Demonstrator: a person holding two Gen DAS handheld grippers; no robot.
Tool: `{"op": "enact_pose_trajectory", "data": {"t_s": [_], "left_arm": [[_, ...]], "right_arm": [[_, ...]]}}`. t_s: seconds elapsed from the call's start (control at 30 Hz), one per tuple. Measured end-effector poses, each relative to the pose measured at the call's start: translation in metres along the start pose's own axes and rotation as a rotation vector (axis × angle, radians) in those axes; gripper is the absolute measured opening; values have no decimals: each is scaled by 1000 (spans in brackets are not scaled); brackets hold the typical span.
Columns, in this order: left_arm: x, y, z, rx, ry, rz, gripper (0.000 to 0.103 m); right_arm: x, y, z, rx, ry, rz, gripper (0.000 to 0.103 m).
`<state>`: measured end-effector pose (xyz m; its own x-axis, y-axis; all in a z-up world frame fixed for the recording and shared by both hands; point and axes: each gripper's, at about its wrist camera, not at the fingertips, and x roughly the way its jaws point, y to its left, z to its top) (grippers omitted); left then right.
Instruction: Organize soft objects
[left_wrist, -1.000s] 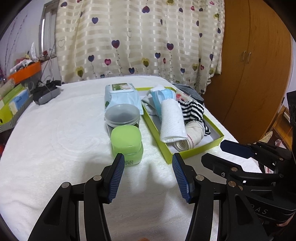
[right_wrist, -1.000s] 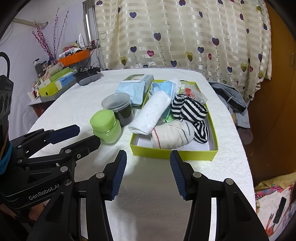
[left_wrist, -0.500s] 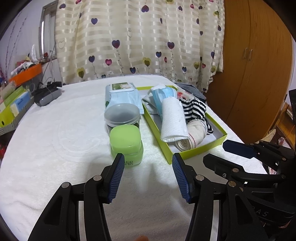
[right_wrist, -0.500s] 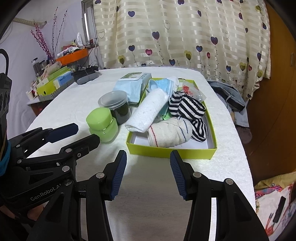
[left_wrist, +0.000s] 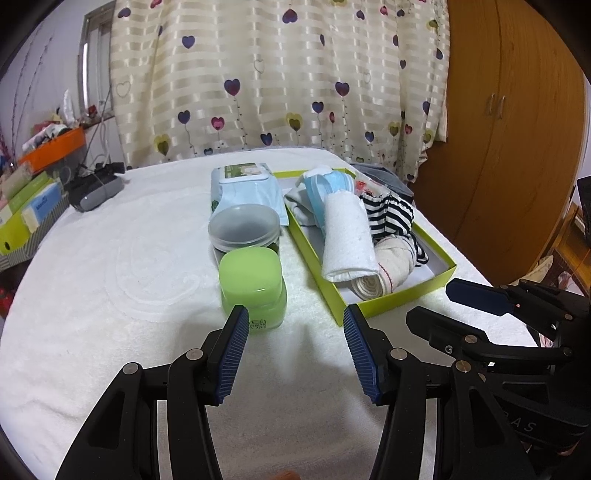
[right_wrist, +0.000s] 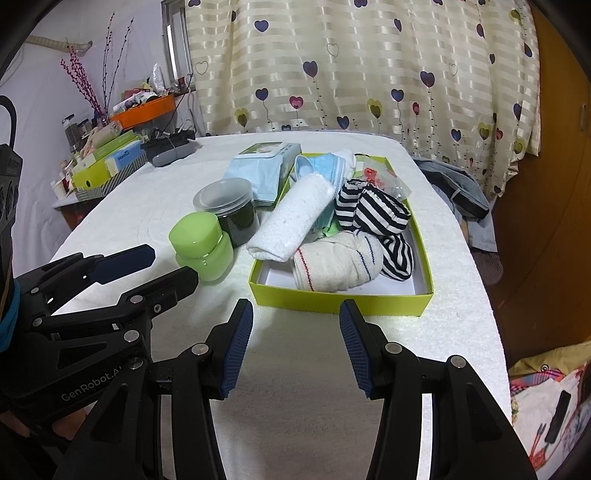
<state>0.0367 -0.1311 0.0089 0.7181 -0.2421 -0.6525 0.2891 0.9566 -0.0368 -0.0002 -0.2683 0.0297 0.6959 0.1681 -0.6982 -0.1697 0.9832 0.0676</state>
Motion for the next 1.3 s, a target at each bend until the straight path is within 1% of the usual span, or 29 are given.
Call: {"op": "enact_pose_trajectory", "data": {"t_s": [0.17,0.5,1.3], "left_arm": [[2,4,1,-3,3,1,53],[5,5,-4,-7,7,2,53],[5,5,-4,-5,8,3,53]], "right_arm": [[0,0,0,-1,1,-1,50],[1,1,-1,-2,3,-2,50],[4,2,-4,-2,8,-5,50]]}}
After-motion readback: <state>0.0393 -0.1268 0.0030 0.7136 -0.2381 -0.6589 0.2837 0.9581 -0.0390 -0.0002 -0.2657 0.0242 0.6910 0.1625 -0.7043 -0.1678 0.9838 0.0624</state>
